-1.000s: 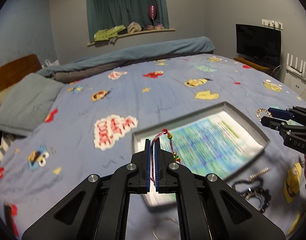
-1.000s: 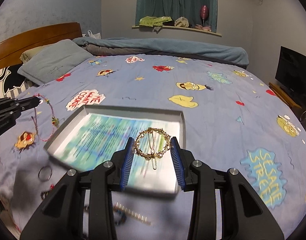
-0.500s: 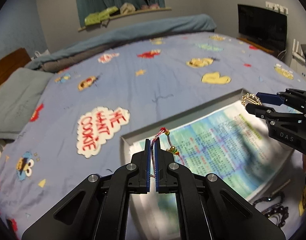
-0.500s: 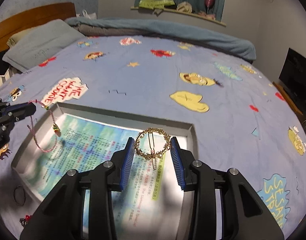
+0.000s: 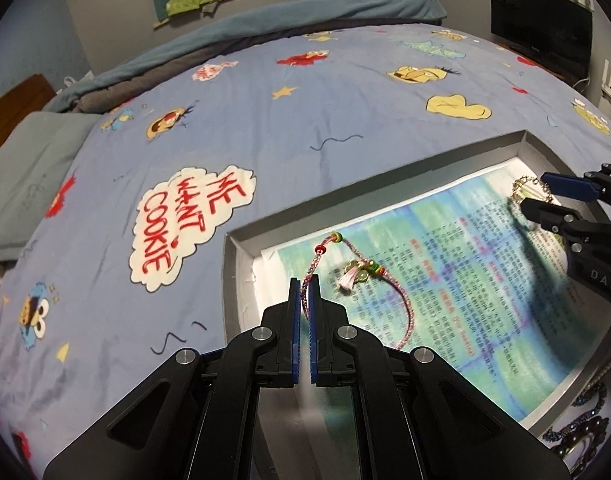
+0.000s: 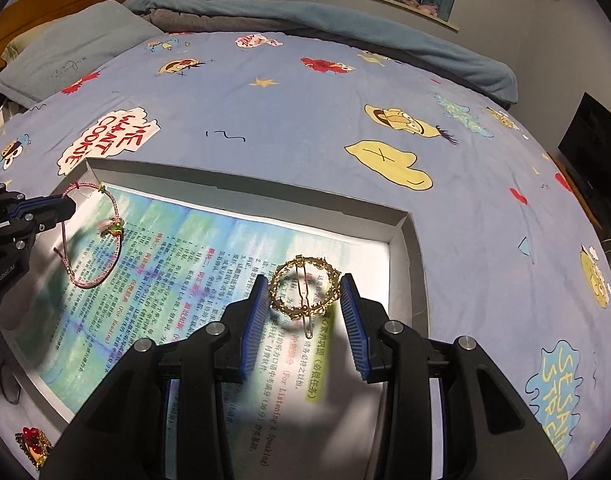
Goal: Organize jewelry
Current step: 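Carry both items into the gray box and open both tools to release them, then lift both open tools out of the gray box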
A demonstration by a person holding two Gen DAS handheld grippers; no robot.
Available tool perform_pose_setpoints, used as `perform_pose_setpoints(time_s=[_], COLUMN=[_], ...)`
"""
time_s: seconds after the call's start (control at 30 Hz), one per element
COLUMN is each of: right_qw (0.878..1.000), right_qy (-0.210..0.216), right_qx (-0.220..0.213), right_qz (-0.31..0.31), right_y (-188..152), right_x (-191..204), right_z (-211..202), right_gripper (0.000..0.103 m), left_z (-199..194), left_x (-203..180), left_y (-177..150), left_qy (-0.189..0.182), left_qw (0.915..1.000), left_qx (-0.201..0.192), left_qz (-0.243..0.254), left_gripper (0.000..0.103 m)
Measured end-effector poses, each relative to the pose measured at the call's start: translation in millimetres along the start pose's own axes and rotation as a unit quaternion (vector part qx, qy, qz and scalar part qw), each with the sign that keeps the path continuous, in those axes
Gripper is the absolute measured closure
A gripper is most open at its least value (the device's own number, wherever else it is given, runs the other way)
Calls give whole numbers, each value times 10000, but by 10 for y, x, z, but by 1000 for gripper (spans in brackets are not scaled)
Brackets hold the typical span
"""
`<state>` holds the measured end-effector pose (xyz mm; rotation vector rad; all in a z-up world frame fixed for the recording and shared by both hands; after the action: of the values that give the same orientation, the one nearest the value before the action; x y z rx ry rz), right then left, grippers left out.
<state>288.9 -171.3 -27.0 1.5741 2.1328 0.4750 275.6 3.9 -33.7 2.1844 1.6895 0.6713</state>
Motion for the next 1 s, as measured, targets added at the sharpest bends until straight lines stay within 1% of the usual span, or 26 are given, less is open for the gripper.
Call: perform_pose_setpoints(time_s=[0.13,0.2,0.27,0.3,0.33,0.37,0.4,0.47,0.5,0.57,0.6,0.67,0.7,0.73,0.8,0.9,1.0], right_qw=[9999,9999,9999,9999,9998,9998,9998,9999,9999,9999,9999,9998,9998,9996,9988,9976,9954], right_qy=[-50,-65,-88,-107,-131,-142,-144,-129,-130,-129,-134,-141,-130,-119,-119,-57,48], right_qx=[87,119,133,136,130,128,121,80,48,-13,-31,-89,-128,-202,-390,-601,-851], right_qz=[16,20,14,-4,-11,-14,-10,23,54,94,92,99,121,169,265,348,441], right_y=[-8,-13,-23,-25,-26,-24,-22,-11,-2,8,10,7,5,1,-19,-75,-155], right_x=[-17,-17,-13,-8,-6,-7,-10,-17,-24,-35,-37,-47,-54,-70,-107,-139,-167], right_z=[40,53,62,65,66,68,64,48,35,4,-15,-63,-90,-137,-257,-429,-668], right_gripper=[66,66,66,66,66,65,64,56,48,46,46,44,38,31,25,20,12], left_z=[54,70,77,79,80,75,72,59,50,20,5,-43,-59,-95,-153,-283,-482], left_x=[2,8,17,18,17,18,18,18,21,35,46,66,75,84,95,118,156], left_y=[-39,-50,-54,-55,-57,-59,-60,-60,-61,-57,-51,-52,-51,-56,-74,-121,-188], left_qy=[-3,-3,0,1,7,16,7,17,27,57,64,52,52,87,83,73,3], left_qw=[10000,10000,10000,10000,10000,10000,10000,10000,10000,9999,9998,9996,9995,9993,9991,9988,9975], left_qx=[82,96,74,65,52,22,3,-29,-48,-124,-154,-232,-259,-308,-351,-404,-577], left_qz=[-2,-20,-45,-46,-47,-53,-53,-62,-66,-89,-108,-160,-171,-187,-211,-276,-407], left_gripper=[98,94,84,81,75,71,70,66,63,49,45,33,30,24,23,22,15])
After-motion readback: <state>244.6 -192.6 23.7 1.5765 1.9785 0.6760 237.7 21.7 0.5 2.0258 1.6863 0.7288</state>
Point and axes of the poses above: each gripper's, at about its wrist camera, not at the fingertips, and z roughly the way its jaws point, x to its left, y to its top, the point moved 6 cm from there along z, roughly the way its jaws point, and after that the axes turned 7 degrees about x, right-handed, at the moved point
